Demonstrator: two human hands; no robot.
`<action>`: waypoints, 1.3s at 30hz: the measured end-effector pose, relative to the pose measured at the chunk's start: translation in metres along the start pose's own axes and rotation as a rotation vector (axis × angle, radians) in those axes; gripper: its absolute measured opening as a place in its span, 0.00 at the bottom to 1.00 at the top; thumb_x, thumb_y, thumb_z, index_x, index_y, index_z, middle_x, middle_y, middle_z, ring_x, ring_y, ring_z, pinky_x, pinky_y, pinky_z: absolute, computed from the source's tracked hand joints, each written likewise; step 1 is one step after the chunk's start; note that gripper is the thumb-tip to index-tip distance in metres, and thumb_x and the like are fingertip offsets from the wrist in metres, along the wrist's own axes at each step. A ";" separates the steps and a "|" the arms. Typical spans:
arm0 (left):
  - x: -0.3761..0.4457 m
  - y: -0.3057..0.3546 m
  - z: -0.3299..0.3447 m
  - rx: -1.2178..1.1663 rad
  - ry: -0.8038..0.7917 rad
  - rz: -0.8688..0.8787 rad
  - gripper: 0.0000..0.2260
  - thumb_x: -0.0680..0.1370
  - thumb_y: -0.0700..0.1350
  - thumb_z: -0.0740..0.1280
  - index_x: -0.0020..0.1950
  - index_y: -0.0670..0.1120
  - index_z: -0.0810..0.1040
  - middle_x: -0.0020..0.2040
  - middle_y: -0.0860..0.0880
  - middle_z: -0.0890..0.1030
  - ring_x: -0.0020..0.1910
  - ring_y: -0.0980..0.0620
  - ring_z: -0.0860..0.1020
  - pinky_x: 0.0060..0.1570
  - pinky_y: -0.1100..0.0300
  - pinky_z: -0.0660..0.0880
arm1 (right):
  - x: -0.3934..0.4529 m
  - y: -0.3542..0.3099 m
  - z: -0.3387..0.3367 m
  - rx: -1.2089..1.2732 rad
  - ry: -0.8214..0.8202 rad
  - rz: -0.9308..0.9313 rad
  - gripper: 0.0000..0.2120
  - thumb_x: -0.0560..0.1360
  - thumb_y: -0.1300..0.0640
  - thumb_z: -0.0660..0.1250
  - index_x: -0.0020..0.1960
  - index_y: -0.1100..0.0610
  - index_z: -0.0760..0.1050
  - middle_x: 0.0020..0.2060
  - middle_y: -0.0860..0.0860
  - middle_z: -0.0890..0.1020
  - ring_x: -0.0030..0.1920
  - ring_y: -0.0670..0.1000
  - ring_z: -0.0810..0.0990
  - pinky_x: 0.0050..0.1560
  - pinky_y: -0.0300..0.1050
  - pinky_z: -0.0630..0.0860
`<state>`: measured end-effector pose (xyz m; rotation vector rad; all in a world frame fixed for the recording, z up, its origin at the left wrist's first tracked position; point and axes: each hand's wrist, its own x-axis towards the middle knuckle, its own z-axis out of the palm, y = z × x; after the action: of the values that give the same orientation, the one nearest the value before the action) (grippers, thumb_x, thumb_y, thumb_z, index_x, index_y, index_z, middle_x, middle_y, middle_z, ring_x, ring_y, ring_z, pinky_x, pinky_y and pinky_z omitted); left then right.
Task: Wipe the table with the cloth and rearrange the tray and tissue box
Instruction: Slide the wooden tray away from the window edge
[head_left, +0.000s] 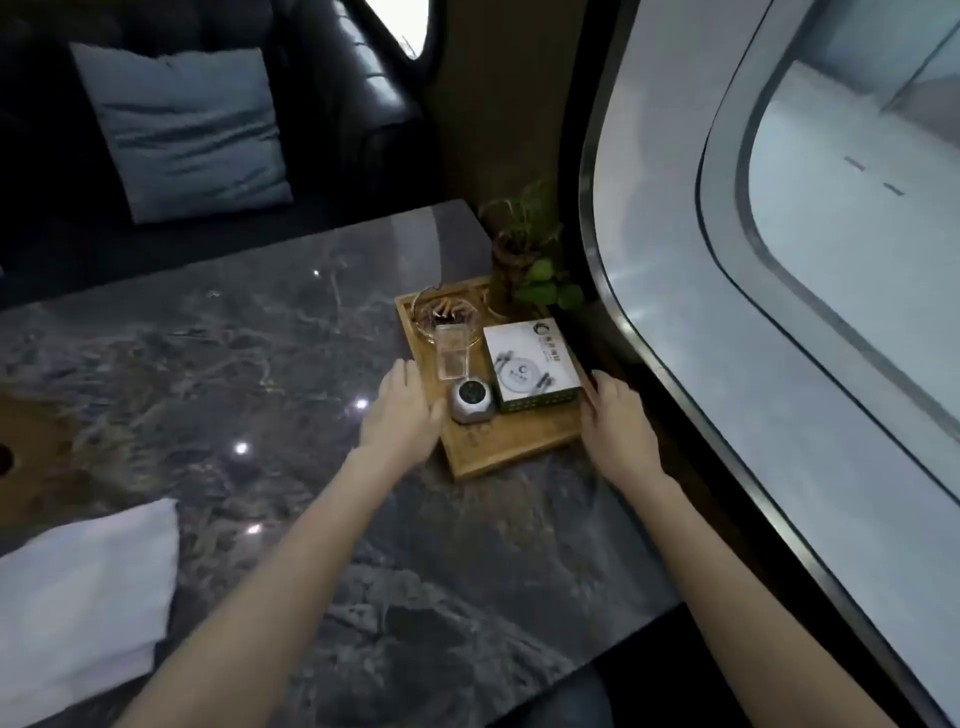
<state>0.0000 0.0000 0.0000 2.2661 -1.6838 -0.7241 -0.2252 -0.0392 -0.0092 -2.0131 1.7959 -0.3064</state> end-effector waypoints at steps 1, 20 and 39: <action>-0.002 -0.001 0.008 -0.007 -0.005 -0.044 0.29 0.80 0.50 0.55 0.74 0.36 0.49 0.76 0.39 0.51 0.75 0.44 0.51 0.72 0.53 0.53 | 0.000 0.004 0.005 0.052 0.017 0.057 0.22 0.79 0.59 0.56 0.71 0.62 0.59 0.67 0.61 0.70 0.66 0.60 0.67 0.63 0.55 0.67; -0.022 -0.003 0.092 -0.143 0.260 -0.175 0.12 0.77 0.49 0.62 0.51 0.41 0.76 0.51 0.42 0.74 0.52 0.44 0.71 0.52 0.51 0.70 | 0.017 0.024 0.042 -0.052 0.069 0.221 0.17 0.79 0.59 0.56 0.64 0.66 0.67 0.58 0.63 0.73 0.59 0.60 0.70 0.53 0.50 0.70; -0.015 0.014 0.062 -0.182 0.174 -0.252 0.09 0.78 0.42 0.58 0.50 0.37 0.73 0.48 0.40 0.76 0.43 0.45 0.74 0.41 0.55 0.68 | 0.034 0.011 0.019 -0.191 -0.042 0.227 0.12 0.75 0.69 0.56 0.58 0.68 0.66 0.54 0.65 0.77 0.54 0.63 0.78 0.45 0.50 0.75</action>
<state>-0.0465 0.0167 -0.0425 2.3577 -1.2186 -0.6771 -0.2221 -0.0707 -0.0355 -1.8954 2.0705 -0.0240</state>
